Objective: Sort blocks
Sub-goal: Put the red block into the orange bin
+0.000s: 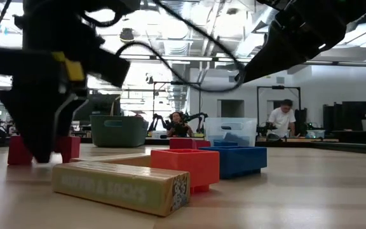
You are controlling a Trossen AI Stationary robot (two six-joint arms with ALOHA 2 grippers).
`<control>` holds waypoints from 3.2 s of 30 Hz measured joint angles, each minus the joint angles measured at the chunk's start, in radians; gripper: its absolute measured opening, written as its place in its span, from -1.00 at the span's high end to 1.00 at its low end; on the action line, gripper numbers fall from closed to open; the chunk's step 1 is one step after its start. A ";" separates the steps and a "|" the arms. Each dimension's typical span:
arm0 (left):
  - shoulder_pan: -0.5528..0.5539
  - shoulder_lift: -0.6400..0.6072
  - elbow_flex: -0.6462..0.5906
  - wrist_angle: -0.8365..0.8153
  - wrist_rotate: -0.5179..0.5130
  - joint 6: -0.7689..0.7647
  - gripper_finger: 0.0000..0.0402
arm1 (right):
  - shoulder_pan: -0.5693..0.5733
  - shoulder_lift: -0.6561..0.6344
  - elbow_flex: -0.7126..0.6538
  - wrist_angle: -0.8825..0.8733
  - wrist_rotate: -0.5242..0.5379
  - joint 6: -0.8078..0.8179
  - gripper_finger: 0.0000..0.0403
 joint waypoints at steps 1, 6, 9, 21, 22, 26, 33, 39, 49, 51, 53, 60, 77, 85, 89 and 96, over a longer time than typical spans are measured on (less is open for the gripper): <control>0.003 0.000 -0.008 0.009 0.009 0.006 -0.26 | 0.000 0.000 0.000 0.000 0.000 0.000 0.39; 0.009 0.000 -0.012 0.011 0.025 0.046 0.01 | 0.000 0.000 0.000 0.000 0.000 -0.003 0.39; 0.008 0.000 -0.011 0.005 0.032 0.070 0.22 | 0.000 0.000 0.000 0.000 0.000 -0.003 0.39; 0.001 -0.190 0.100 -0.174 0.136 0.042 0.37 | 0.000 0.000 0.000 0.001 0.000 0.000 0.39; -0.010 -0.226 0.103 -0.171 0.175 0.021 0.35 | 0.000 0.000 0.000 0.000 0.000 0.000 0.39; -0.089 -0.346 0.105 -0.241 0.247 -0.124 0.32 | 0.000 0.000 0.000 0.000 0.000 0.001 0.39; -0.315 -0.381 0.103 -0.546 0.190 -0.410 0.32 | -0.001 0.000 0.000 0.010 0.000 0.001 0.39; -0.404 -0.352 0.103 -0.551 0.176 -0.496 0.32 | -0.001 0.000 0.000 0.030 0.000 0.001 0.39; -0.383 -0.353 -0.012 -0.534 0.232 -0.450 0.34 | 0.006 0.000 0.000 0.032 -0.001 0.000 0.39; -0.374 -0.353 -0.065 -0.490 0.261 -0.421 0.34 | 0.006 0.000 0.000 0.030 -0.001 0.000 0.39; -0.364 -0.353 -0.115 -0.446 0.273 -0.393 0.34 | 0.005 0.000 0.000 0.029 -0.001 0.000 0.39; -0.338 -0.353 -0.235 -0.323 0.322 -0.347 0.35 | 0.005 0.000 0.000 0.029 -0.001 0.000 0.39; -0.338 -0.353 -0.375 -0.167 0.305 -0.417 0.05 | 0.005 0.000 0.000 0.030 -0.001 0.000 0.39; -0.308 -0.353 -0.287 -0.218 0.391 -0.378 -0.01 | 0.003 0.000 0.000 0.032 -0.001 0.000 0.39; -0.275 -0.353 -0.190 -0.283 0.335 -0.347 -0.01 | 0.003 0.000 0.000 0.033 -0.001 0.000 0.39; -0.232 -0.353 -0.072 -0.115 -0.061 -0.062 -0.01 | -0.003 0.000 0.000 0.036 -0.004 0.000 0.39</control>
